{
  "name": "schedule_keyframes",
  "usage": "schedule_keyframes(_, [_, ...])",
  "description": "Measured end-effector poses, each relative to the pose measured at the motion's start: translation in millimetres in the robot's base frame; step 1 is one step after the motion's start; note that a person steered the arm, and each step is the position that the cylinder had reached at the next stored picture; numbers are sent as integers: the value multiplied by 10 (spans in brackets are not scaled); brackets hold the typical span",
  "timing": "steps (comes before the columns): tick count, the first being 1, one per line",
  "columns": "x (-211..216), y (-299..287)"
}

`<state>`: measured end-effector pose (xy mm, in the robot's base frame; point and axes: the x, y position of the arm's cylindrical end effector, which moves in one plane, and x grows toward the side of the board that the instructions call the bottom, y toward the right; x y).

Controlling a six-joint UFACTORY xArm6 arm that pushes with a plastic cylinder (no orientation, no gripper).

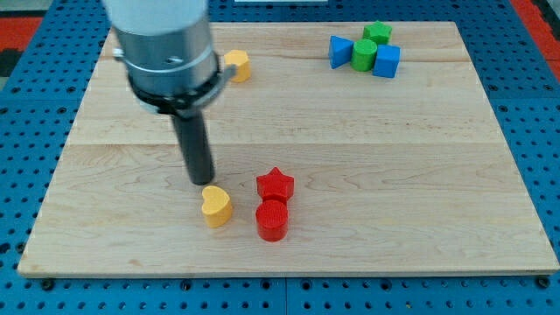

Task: Push the yellow heart diagonally bottom left to the red star

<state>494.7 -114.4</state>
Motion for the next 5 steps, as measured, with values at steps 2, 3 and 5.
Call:
schedule_keyframes(2, [504, 6])
schedule_keyframes(3, [408, 56])
schedule_keyframes(5, [68, 24])
